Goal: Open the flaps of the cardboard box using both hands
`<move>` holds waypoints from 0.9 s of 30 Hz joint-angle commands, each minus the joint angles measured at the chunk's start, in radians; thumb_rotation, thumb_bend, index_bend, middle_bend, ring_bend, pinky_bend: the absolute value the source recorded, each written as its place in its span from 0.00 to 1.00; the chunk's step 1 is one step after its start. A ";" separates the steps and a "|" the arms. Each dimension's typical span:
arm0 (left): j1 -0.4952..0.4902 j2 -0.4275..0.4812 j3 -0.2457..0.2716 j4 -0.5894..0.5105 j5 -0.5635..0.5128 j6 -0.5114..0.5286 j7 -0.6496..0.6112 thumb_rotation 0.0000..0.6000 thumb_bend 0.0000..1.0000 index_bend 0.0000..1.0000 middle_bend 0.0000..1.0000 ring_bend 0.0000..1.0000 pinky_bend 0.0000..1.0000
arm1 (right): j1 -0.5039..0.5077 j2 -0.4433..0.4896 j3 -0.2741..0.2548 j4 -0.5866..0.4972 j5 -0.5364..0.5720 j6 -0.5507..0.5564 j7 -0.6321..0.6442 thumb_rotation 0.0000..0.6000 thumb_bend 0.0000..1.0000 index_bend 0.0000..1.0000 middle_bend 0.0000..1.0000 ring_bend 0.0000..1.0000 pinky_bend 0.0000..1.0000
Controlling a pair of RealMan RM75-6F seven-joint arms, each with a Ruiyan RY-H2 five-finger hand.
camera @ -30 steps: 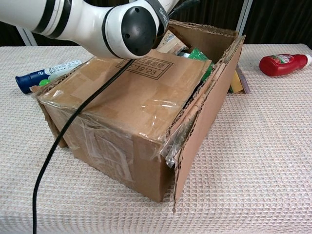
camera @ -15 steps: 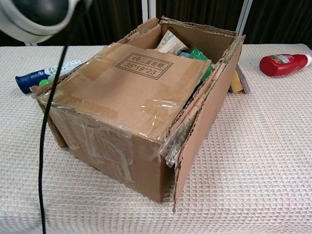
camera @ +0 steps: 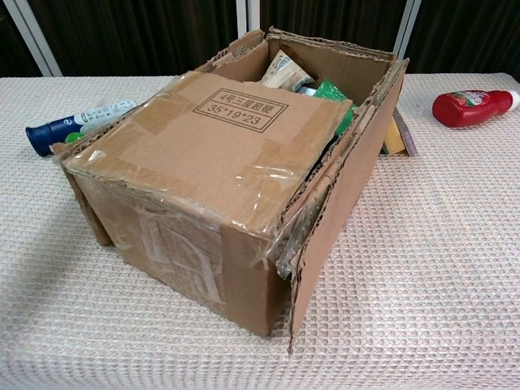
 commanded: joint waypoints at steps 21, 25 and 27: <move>0.393 -0.107 0.179 0.284 0.281 0.262 -0.375 0.50 0.16 0.06 0.11 0.09 0.18 | 0.452 -0.115 0.162 -0.151 0.423 -0.529 -0.444 1.00 0.46 0.00 0.01 0.00 0.00; 0.407 -0.124 0.167 0.320 0.283 0.256 -0.403 0.50 0.16 0.06 0.11 0.09 0.18 | 0.485 -0.222 0.162 -0.108 0.420 -0.483 -0.498 1.00 0.32 0.00 0.00 0.00 0.00; 0.413 -0.129 0.163 0.332 0.287 0.258 -0.413 0.50 0.16 0.06 0.11 0.09 0.18 | 0.496 -0.268 0.163 -0.087 0.415 -0.461 -0.504 1.00 0.25 0.00 0.00 0.00 0.00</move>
